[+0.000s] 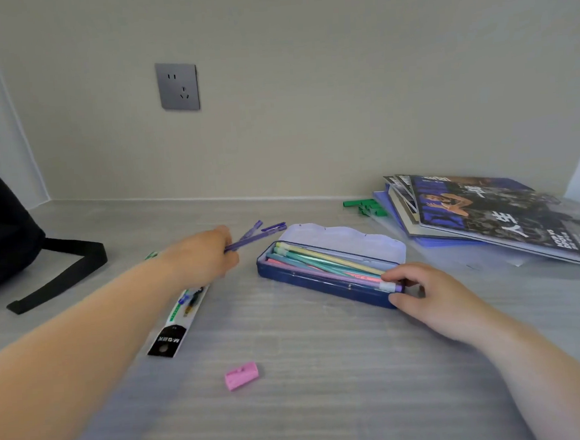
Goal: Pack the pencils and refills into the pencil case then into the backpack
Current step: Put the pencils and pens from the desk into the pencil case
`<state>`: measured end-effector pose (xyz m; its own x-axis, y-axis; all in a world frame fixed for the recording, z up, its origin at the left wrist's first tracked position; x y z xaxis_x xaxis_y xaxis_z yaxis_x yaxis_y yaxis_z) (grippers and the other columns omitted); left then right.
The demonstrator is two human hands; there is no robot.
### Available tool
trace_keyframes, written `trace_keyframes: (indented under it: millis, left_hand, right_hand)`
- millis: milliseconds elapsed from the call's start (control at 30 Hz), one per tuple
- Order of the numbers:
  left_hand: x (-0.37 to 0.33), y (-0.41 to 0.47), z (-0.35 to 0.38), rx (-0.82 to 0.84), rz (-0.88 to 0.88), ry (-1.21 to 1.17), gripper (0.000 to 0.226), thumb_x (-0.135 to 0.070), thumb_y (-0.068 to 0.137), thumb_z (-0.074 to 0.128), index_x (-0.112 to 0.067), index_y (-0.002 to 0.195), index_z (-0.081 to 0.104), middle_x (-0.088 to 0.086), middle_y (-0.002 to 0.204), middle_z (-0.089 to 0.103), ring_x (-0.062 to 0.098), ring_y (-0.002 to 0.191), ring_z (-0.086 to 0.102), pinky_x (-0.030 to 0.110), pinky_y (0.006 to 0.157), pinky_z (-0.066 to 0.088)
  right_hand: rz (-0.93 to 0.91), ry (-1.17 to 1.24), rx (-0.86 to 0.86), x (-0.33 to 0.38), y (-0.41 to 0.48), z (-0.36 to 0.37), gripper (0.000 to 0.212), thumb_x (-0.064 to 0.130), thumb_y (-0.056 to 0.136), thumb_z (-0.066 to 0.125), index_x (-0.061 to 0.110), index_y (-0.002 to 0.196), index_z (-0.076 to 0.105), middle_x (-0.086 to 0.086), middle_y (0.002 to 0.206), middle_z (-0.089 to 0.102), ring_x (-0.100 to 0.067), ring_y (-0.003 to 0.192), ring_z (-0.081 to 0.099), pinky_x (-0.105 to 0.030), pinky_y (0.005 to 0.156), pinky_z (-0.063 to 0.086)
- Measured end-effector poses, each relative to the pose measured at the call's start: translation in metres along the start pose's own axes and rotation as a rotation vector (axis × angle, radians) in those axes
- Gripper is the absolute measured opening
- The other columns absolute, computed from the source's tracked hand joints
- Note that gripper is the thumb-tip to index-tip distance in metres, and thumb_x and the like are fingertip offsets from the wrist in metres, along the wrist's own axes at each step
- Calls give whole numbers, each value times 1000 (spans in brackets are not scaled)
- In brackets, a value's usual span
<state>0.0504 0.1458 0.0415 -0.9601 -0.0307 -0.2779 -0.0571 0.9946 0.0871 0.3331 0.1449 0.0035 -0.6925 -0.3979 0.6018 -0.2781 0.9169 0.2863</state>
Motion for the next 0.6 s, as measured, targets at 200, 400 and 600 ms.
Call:
trace_keyframes:
  millis: [200,400,600]
  left_hand:
    - [-48,10,-3,-133,250,141,20,-27,94,39,-20,111,45,9,105,66,28,84,55,26,65,33]
    - [-94,27,28,-139,387,200,25,-28,94,39,-20,115,48,7,116,63,28,99,58,24,67,29]
    - [-97,37,48,12,385,-81,24,-21,86,56,-24,109,63,-4,131,54,16,118,46,19,87,33]
  right_hand:
    - [24,14,-113,-1,4,-7,23,13,81,59,18,103,61,8,94,51,-11,91,44,-12,62,29]
    - [96,70,-183,-9,5,-16,30,15,81,57,20,111,56,7,103,52,-10,93,45,-21,80,30]
    - [115,79,-142,-12,7,-13,28,15,81,58,20,108,57,6,103,54,-10,92,47,-22,81,32]
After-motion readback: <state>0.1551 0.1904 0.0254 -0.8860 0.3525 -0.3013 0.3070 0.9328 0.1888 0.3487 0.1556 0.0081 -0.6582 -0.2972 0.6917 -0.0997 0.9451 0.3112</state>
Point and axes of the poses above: each hand's wrist, its own y-axis towards the middle knuckle, its own z-axis out of the palm, x = y × z, the point moved 4 cm from there along y, towards the middle knuckle
